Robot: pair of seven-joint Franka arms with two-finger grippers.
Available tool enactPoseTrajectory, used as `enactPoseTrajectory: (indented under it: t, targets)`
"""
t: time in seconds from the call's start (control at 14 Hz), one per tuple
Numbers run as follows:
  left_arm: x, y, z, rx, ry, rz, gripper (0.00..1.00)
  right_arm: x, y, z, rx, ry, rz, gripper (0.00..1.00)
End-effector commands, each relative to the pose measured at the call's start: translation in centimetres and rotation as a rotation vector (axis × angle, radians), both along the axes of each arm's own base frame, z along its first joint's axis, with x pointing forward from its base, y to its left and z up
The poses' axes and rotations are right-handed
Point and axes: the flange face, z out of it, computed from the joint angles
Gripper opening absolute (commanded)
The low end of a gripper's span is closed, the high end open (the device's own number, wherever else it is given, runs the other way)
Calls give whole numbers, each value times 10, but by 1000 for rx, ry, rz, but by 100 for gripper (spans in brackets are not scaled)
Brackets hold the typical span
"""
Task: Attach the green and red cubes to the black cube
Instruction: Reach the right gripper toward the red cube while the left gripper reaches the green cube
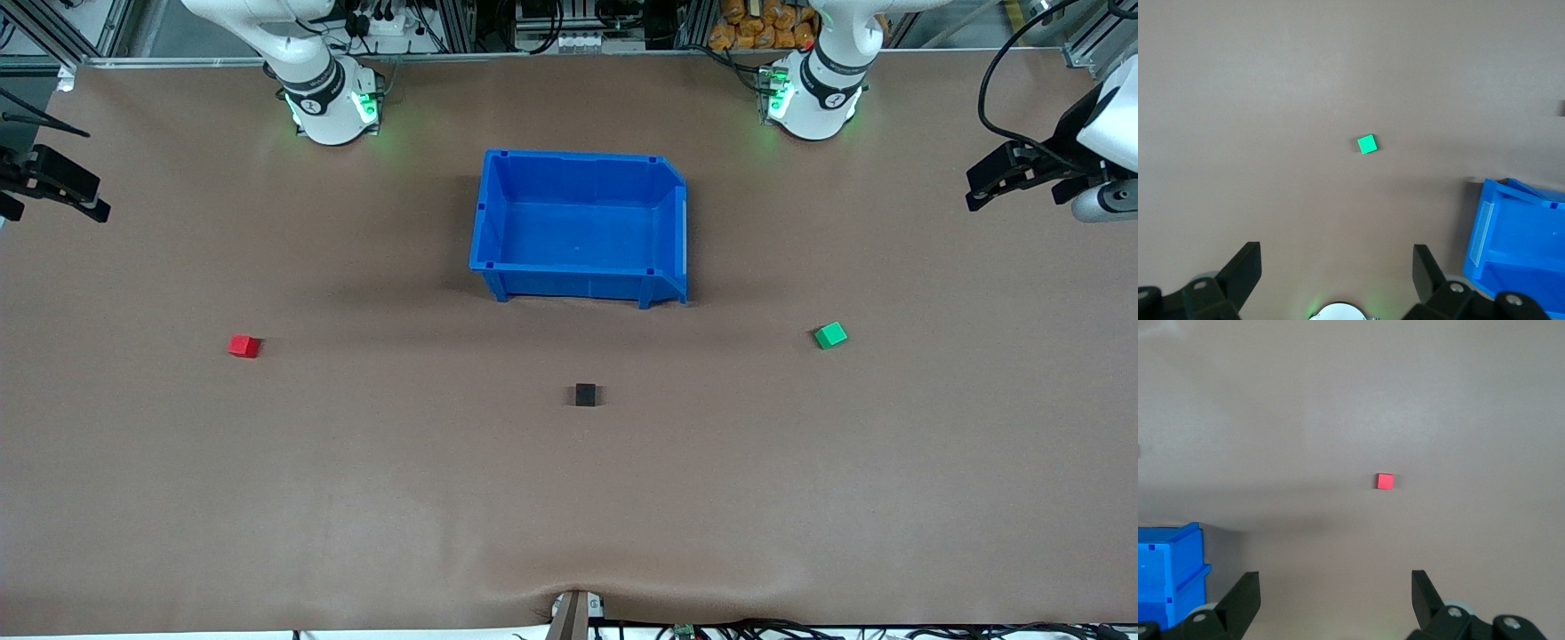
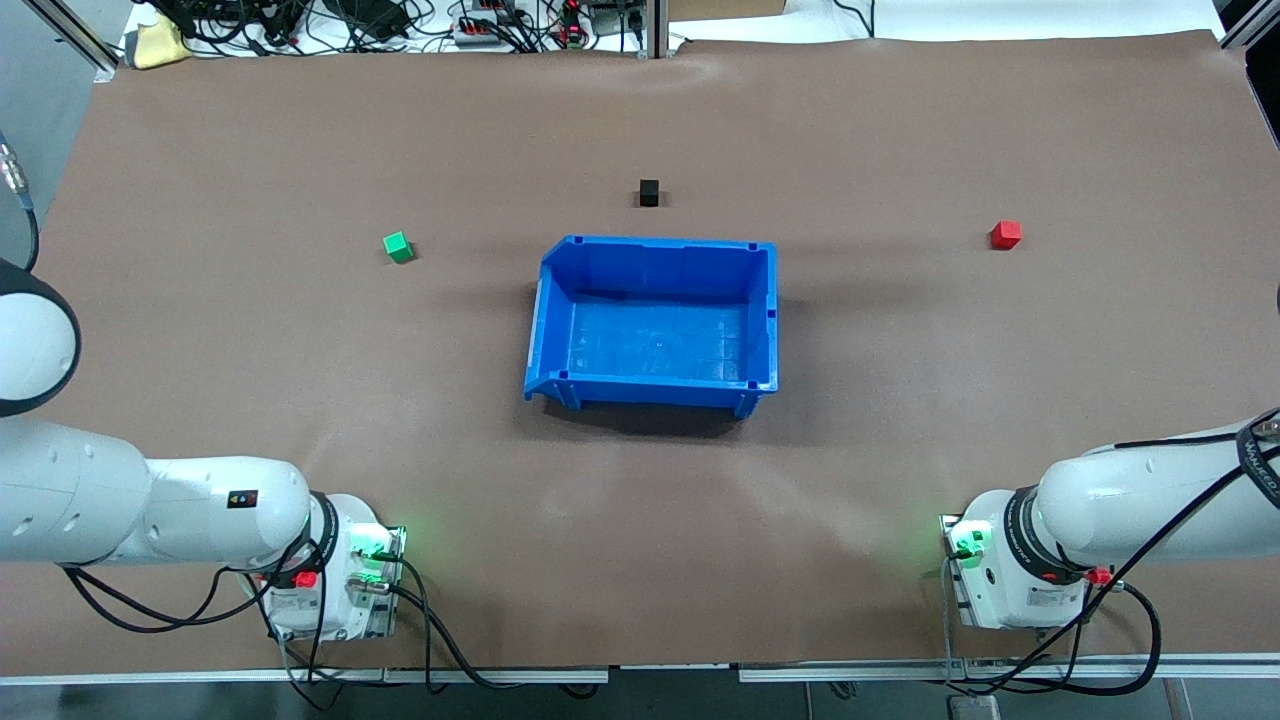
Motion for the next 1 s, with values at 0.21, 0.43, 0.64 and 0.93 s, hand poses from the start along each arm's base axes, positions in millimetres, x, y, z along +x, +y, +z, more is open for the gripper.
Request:
enactPoseTrajectory:
  t: [0.21,0.43,0.64,0.93]
  targets:
    - [-3,3,12,-2,-2,-2,100,1,-3,0,18,-2,-20,100]
    - [-3,2,9,-1,4,-3,100,2,-5,-1,17,0,-22,100]
    - [-3,3,7,-3,13,2,100,1,-5,-1,18,1,-22,100]
    - [0,11,-1,-4,24,52,100,4,-6,-3,15,0,-19,100]
